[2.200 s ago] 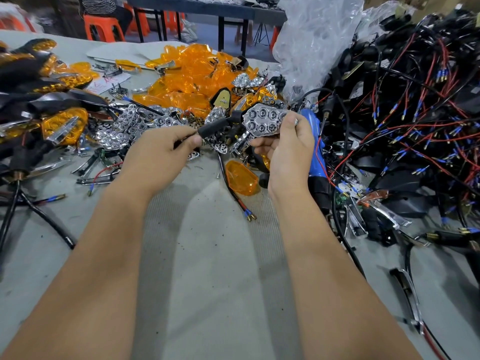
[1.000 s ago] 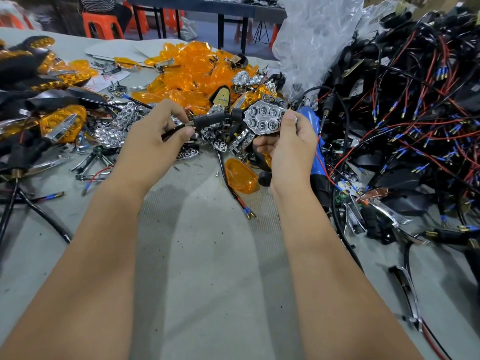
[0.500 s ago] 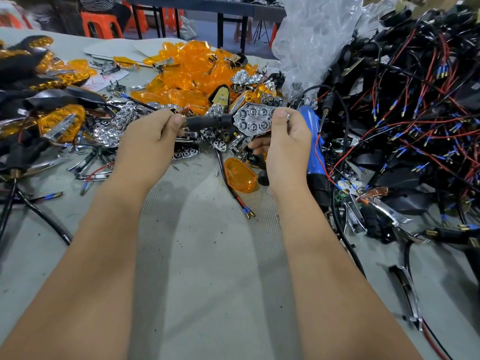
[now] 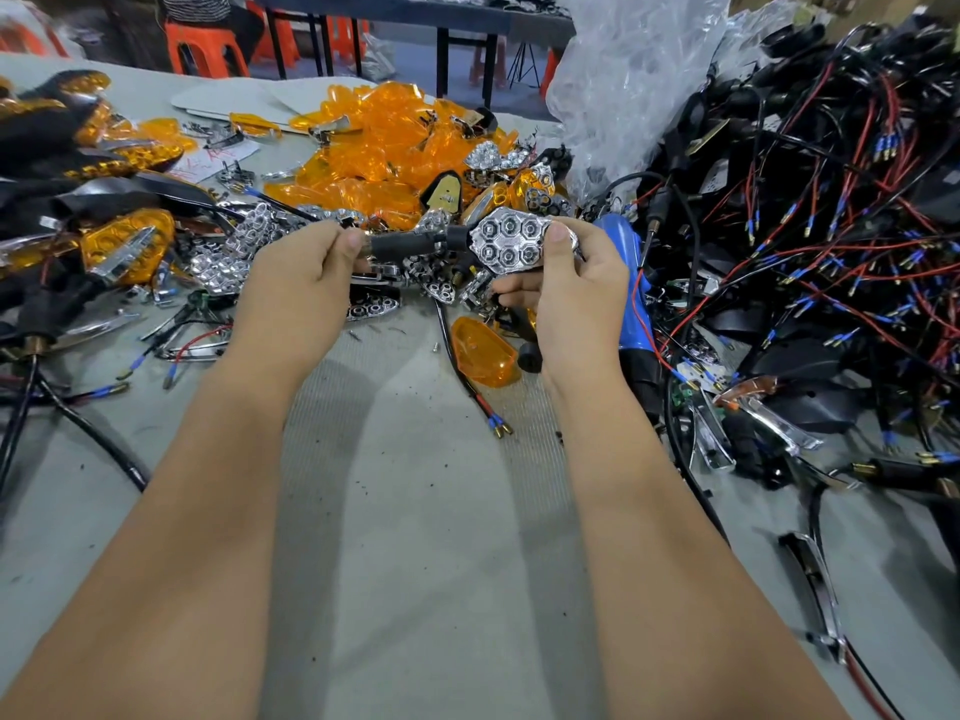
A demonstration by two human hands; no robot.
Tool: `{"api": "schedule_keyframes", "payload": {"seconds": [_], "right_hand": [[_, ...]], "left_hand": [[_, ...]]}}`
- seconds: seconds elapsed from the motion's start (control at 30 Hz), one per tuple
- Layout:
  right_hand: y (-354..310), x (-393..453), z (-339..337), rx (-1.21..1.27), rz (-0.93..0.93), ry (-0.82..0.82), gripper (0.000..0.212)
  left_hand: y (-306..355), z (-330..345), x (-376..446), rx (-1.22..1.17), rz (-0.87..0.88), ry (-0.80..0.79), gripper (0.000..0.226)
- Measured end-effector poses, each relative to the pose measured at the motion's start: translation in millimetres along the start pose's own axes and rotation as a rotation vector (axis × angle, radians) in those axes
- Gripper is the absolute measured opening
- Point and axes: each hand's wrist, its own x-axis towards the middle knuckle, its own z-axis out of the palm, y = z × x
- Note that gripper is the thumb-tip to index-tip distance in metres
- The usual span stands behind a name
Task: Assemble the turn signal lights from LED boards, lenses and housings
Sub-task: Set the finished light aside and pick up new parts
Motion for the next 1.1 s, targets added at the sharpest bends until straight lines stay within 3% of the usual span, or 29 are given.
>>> {"api": "schedule_keyframes", "payload": {"seconds": [0.17, 0.27, 0.4, 0.53, 0.63, 0.73, 0.83, 1.0, 1.1], "right_hand": [[4.2, -5.2, 8.9, -0.08, -0.028, -0.107, 0.014], [3.7, -4.2, 7.6, -0.054, -0.037, -0.066, 0.014], [0.3, 0.2, 2.7, 0.051, 0.007, 0.022, 0.01], [1.9, -0.2, 0.9, 0.009, -0.003, -0.015, 0.011], [1.7, 1.1, 0.4, -0.051, -0.035, -0.067, 0.012], [3.6, 1.4, 2.2, -0.096, -0.059, -0.092, 0.009], [6.7, 1.3, 3.9, -0.109, -0.102, -0.084, 0.009], [9.5, 4.0, 4.4, -0.164, -0.132, -0.065, 0.007], [8.9, 3.9, 5.2, -0.205, -0.146, -0.068, 0.011]], "left_hand": [[4.2, 4.1, -4.2, -0.026, 0.047, 0.003, 0.032], [3.3, 3.5, -3.1, -0.039, 0.048, 0.039, 0.031], [-1.0, -1.3, -1.2, 0.138, 0.052, 0.158, 0.034], [-4.5, 1.7, 3.7, 0.389, 0.05, 0.11, 0.031], [5.1, 5.4, -1.4, 0.163, 0.177, 0.113, 0.03], [20.7, 14.7, -13.5, -0.14, 0.217, -0.098, 0.035], [31.1, 25.0, -21.3, -0.278, 0.195, -0.304, 0.032], [42.2, 29.7, -21.0, -0.614, 0.016, -0.386, 0.023], [43.2, 31.6, -17.9, -0.681, -0.069, -0.426, 0.019]]}}
